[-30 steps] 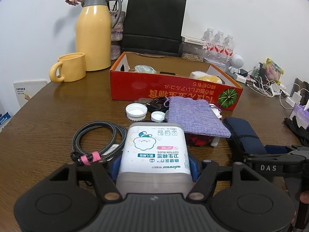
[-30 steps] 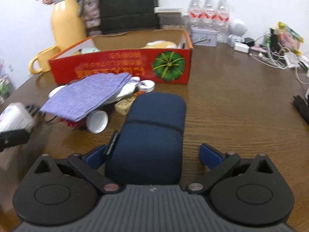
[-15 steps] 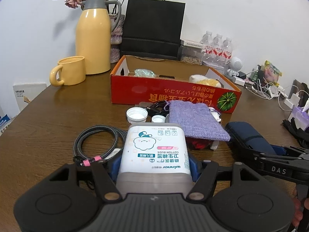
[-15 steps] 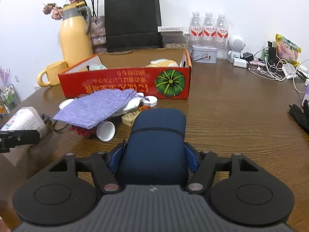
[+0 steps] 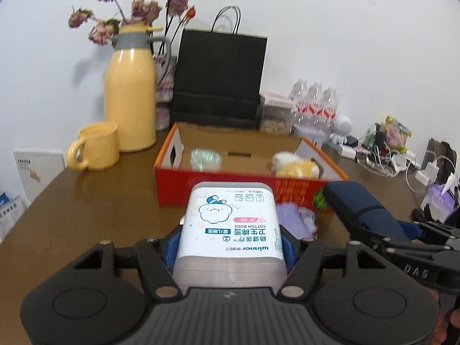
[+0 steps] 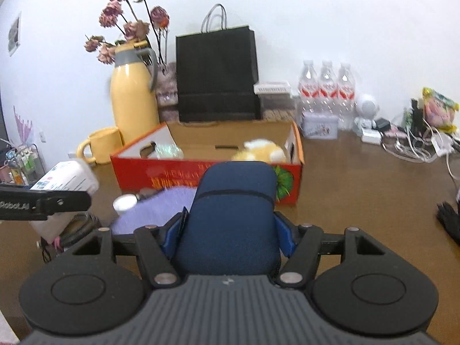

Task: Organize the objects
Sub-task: 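Lower the cotton-bud box and navy case into the cardboard box, open both tools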

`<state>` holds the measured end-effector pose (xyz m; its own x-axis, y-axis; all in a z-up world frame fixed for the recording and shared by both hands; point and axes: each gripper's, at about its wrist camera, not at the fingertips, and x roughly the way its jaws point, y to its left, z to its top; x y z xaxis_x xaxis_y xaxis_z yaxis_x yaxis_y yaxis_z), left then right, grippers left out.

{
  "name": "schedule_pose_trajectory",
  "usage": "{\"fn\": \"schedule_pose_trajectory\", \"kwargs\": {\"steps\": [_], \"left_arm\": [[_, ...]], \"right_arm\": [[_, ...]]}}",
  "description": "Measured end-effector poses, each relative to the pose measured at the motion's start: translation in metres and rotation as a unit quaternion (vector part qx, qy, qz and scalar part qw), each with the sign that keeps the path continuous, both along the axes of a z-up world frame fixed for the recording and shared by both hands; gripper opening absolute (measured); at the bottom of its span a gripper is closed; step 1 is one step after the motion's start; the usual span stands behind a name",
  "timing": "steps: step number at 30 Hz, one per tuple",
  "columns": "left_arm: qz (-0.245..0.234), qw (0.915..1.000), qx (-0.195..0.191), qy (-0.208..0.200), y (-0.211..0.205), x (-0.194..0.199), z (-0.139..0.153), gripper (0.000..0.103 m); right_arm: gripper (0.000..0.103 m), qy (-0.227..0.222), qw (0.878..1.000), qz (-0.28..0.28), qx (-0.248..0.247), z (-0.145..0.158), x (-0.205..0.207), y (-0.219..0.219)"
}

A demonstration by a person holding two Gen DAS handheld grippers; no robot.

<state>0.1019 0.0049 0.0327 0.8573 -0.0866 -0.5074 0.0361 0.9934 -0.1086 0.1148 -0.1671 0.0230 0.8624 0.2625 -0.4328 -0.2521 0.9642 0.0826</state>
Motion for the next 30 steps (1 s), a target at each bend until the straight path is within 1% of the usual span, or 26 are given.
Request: {"fn": "schedule_pose_trajectory", "kwargs": {"steps": [7,13,17,23,30], "left_arm": [[-0.001,0.9997,-0.012,-0.020,-0.006,0.040,0.022,0.064],[0.005,0.9995,-0.021,-0.021,-0.003,0.084,0.032,0.064],[0.013,0.9997,-0.011,-0.020,-0.001,0.110,0.032,0.064],[0.025,0.9996,-0.008,-0.007,0.003,0.150,0.025,0.064],[0.036,0.9994,0.001,-0.003,0.007,0.186,0.017,0.064]], "right_arm": [[0.065,-0.025,0.999,0.025,-0.003,0.019,0.032,0.022],[0.065,-0.037,0.999,0.033,-0.005,0.030,0.064,0.040],[0.065,-0.033,0.999,0.035,-0.002,0.031,0.088,0.045],[0.065,-0.030,0.999,0.036,0.001,0.026,0.124,0.053],[0.065,-0.018,0.999,0.039,0.007,0.017,0.164,0.063]]}}
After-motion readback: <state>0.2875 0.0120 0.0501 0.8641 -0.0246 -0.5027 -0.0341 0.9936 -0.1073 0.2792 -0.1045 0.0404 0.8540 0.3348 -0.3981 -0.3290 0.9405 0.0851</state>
